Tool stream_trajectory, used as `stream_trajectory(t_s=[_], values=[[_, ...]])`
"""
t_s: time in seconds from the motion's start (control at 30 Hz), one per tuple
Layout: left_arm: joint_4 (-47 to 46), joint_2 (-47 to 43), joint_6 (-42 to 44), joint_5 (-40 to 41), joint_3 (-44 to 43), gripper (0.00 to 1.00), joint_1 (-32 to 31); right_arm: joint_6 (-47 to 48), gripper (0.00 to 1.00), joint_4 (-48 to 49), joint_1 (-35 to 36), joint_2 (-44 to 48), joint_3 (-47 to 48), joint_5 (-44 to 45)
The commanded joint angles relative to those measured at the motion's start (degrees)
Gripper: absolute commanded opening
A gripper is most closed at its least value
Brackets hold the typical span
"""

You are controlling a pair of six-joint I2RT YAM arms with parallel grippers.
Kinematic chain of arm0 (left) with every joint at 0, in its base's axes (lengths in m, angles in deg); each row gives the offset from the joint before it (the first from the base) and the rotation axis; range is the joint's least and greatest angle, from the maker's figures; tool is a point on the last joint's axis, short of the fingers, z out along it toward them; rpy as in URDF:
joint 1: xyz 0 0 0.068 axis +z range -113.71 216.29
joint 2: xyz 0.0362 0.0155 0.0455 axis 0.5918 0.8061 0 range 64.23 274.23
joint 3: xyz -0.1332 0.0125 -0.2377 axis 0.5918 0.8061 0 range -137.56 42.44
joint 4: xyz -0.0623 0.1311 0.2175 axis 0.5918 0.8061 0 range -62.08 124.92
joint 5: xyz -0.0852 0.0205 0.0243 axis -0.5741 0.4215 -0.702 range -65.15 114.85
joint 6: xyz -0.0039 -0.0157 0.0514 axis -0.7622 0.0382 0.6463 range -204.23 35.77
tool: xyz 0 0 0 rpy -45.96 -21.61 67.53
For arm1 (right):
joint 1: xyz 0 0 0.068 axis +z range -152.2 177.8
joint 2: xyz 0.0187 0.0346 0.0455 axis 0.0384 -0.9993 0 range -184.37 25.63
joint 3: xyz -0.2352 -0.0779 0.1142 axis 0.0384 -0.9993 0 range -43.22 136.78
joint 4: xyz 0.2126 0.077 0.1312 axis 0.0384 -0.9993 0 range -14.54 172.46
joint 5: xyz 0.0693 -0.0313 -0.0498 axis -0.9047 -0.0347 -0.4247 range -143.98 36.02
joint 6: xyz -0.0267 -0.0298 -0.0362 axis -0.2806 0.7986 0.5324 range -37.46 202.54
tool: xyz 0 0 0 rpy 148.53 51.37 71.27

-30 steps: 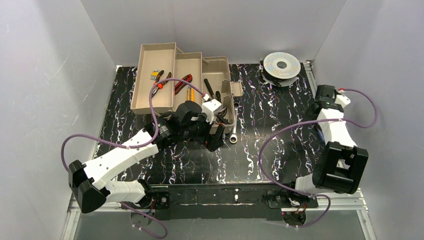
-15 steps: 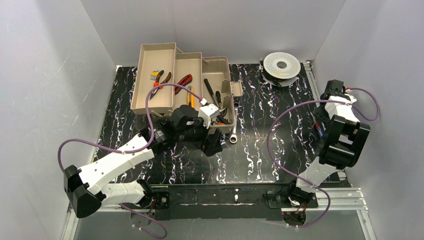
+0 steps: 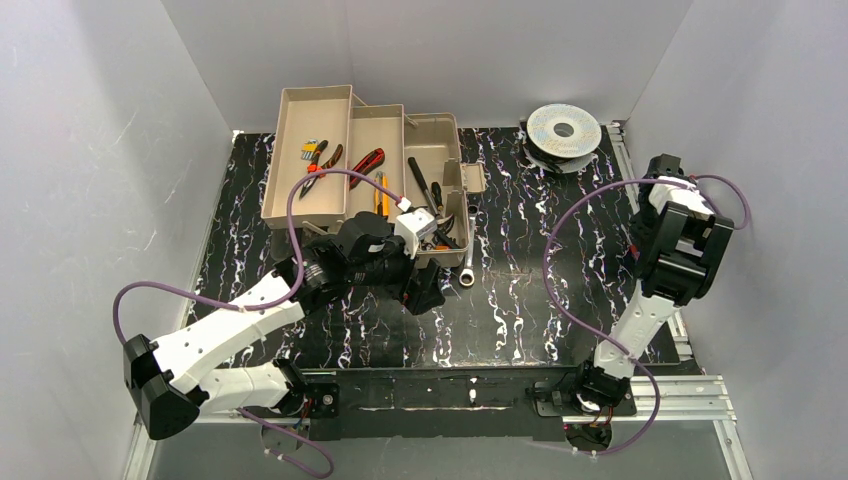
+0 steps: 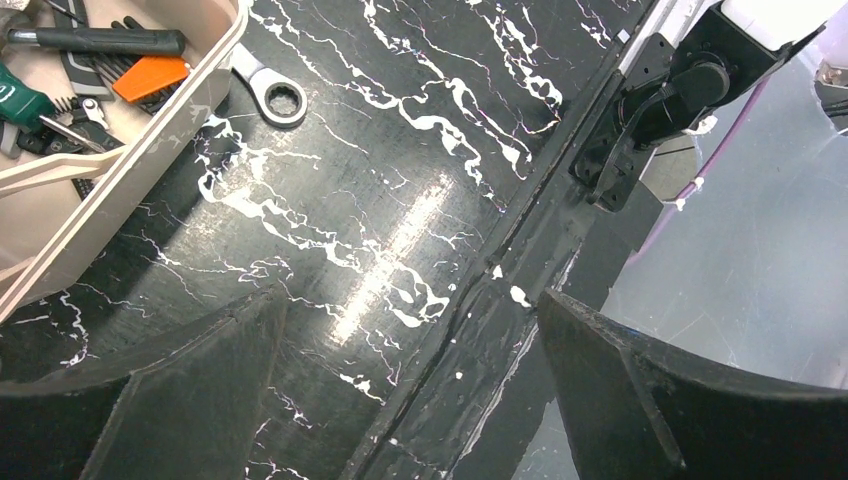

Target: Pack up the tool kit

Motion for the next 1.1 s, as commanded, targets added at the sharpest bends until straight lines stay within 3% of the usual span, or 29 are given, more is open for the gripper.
stream_trajectory(t_s=[0.0, 0.1, 0.3, 0.57, 0.67, 0.7, 0.8, 0.9, 0.97, 1.07], values=[[-0.3, -0.1, -0.1, -1.2, -0.7, 0.97, -0.1, 0.8, 0.01, -5.0, -1.1, -2.3, 2.6, -4.5], [0.2, 0.3, 0.5, -0.7, -0.7, 0.97, -0.1, -1.1, 0.01, -8.0, -1.1, -2.0, 0.5, -5.1], [0.8, 0.6, 0.7, -0.2, -1.0, 0.97, -0.1, -2.9, 0.01, 0.3, 0.9, 8.7, -12.5, -14.9], [0.7, -0.7, 0.1, 1.0, -0.2, 0.97, -0.1, 4.7, 0.03, -1.9, 3.4, 17.4, -10.4, -17.1], [0.3, -1.4, 0.4, 1.5, 0.5, 0.97, -0.1, 9.5, 0.46, -1.8, 3.7, 22.1, -12.2, -19.3], [0.4, -1.5, 0.7, 1.5, 0.5, 0.97, -0.1, 11.0, 0.65, -1.5, 4.4, 23.5, -13.1, -20.1], [2.4, -1.1, 1.8, 1.1, -1.2, 0.97, -0.1, 14.5, 0.76, -2.7, 9.2, 24.7, -13.1, -20.7], [4.8, -1.5, 3.4, 2.2, -2.4, 0.98, -0.1, 10.8, 0.82, -10.2, 13.5, 21.2, -9.8, -17.0], [5.6, -2.8, 4.5, 3.7, -1.5, 0.98, -0.1, 5.1, 0.84, -10.4, 14.5, 23.5, -12.5, -18.1], [4.8, -5.8, 5.6, 5.2, 1.2, 0.98, -0.1, -12.0, 0.86, -10.0, 15.5, 34.1, -21.6, -15.1]])
